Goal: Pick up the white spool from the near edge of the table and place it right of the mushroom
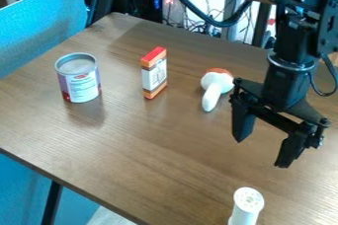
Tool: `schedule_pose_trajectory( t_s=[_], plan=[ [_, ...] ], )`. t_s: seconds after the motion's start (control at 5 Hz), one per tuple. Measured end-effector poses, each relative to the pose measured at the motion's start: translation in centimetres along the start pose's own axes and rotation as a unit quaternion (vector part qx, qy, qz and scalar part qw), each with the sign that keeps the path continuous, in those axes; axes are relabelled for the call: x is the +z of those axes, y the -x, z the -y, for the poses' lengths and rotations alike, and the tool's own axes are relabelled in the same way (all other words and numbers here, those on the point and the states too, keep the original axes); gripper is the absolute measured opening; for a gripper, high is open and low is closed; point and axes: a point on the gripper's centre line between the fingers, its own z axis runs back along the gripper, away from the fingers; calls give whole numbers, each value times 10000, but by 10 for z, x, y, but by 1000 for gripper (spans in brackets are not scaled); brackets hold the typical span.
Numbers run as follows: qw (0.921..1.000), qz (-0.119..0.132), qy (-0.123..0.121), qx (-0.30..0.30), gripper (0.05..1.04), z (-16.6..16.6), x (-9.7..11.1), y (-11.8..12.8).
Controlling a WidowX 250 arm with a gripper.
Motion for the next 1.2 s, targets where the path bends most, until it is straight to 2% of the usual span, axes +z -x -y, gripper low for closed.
schedule_pose_trajectory(
  t_s=[0.2,0.6,1.0,1.2],
  plan=[
    [9999,-165,-34,11,1001,-1,-12,2],
    [9999,49,-59,-152,1001,9,-16,-2],
    [9996,-160,-141,-205,1001,21,-33,15],
    [9991,-274,-238,-223,1001,35,-34,26]
  ],
)
